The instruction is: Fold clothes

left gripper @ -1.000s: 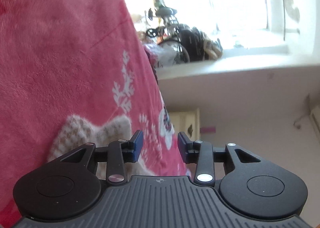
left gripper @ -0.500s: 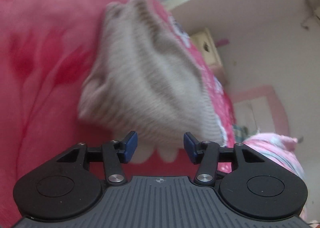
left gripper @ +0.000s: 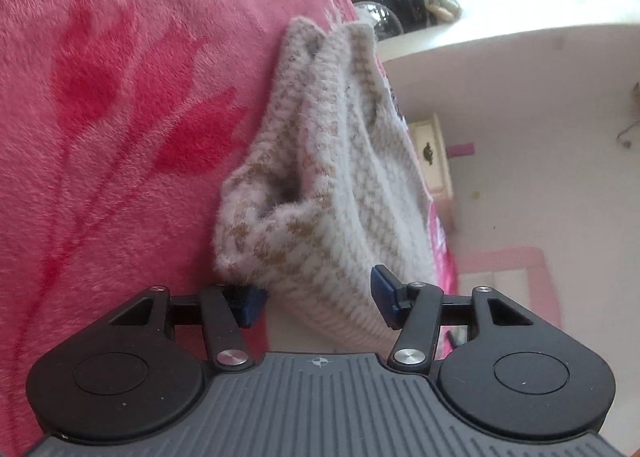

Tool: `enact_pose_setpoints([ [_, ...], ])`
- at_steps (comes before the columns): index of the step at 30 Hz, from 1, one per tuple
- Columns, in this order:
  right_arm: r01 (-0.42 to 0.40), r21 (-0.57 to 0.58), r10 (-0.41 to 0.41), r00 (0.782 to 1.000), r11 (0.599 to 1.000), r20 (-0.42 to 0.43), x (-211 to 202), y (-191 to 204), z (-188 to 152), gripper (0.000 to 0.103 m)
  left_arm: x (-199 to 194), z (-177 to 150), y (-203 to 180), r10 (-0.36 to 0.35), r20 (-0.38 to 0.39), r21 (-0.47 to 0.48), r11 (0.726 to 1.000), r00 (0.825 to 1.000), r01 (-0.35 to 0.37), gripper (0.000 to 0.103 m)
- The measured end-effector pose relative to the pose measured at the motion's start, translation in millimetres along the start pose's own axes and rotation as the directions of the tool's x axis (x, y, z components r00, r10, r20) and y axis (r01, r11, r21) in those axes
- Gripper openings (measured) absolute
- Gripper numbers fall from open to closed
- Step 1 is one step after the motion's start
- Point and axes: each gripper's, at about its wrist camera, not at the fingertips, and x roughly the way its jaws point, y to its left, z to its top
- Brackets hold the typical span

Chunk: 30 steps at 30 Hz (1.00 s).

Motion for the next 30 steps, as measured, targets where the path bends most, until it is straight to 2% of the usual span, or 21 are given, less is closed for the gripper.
enact_pose_setpoints([
  [4, -0.001, -0.011, 0.001, 1.000, 1.000, 0.005, 4.4, 1.8, 3.3, 0.073, 8.7, 1.0, -1.2, 0.003, 0.041, -0.038, 0.999, 0.999, -0.001, 0.054],
  [7, 0.015, -0.028, -0.015, 1.000, 0.999, 0.009, 14.0, 3.8, 4.4, 0.069, 18.1, -5.5, -9.1, 0.057, 0.095, -0.069, 0.996, 0.994, -0.051, 0.052],
  [9, 0.039, -0.039, -0.038, 0.999, 0.998, 0.016, 21.8, 9.7, 4.9, 0.065, 22.3, -12.0, -16.2, 0.107, 0.127, -0.081, 0.992, 0.986, -0.097, 0.041],
  [12, 0.076, -0.034, -0.075, 0.996, 0.997, 0.039, 23.0, 11.6, 4.2, 0.053, 17.0, -14.0, -13.0, 0.142, 0.166, -0.167, 0.979, 0.976, -0.114, 0.026],
  [14, 0.100, -0.033, -0.098, 0.994, 0.994, 0.057, 22.2, 12.8, 3.1, 0.039, 16.2, -13.7, -9.4, 0.141, 0.173, -0.217, 0.971, 0.975, -0.102, 0.016],
  [15, 0.104, -0.050, -0.101, 0.993, 0.993, 0.064, 20.4, 14.8, 1.8, 0.028, 15.1, -13.4, -9.9, 0.141, 0.176, -0.230, 0.968, 0.974, -0.099, 0.012],
  [16, 0.109, -0.066, -0.104, 0.992, 0.992, 0.072, 18.7, 16.9, 0.4, 0.022, 13.2, -13.0, -12.7, 0.141, 0.178, -0.230, 0.968, 0.974, -0.098, 0.010],
  [21, 0.110, -0.173, -0.096, 0.992, 0.979, 0.087, 0.8, 40.5, -11.4, 0.017, -3.8, -14.3, -40.3, 0.128, 0.213, -0.136, 0.986, 0.969, -0.100, 0.007],
  [24, 0.112, -0.215, -0.096, 0.992, 0.970, 0.082, -19.4, 54.1, -23.8, 0.017, -21.7, -21.8, -47.1, 0.115, 0.214, -0.114, 0.989, 0.970, -0.092, 0.007],
  [27, 0.112, -0.250, -0.097, 0.993, 0.962, 0.069, -53.5, 63.2, -45.1, 0.017, -49.9, -36.3, -50.1, 0.118, 0.180, -0.070, 0.992, 0.977, -0.107, 0.007],
  [30, 0.125, -0.259, -0.120, 0.992, 0.958, 0.037, -96.3, 65.6, -70.7, 0.017, -92.3, -59.3, -49.4, 0.141, 0.114, 0.031, 0.989, 0.983, -0.145, 0.007],
])
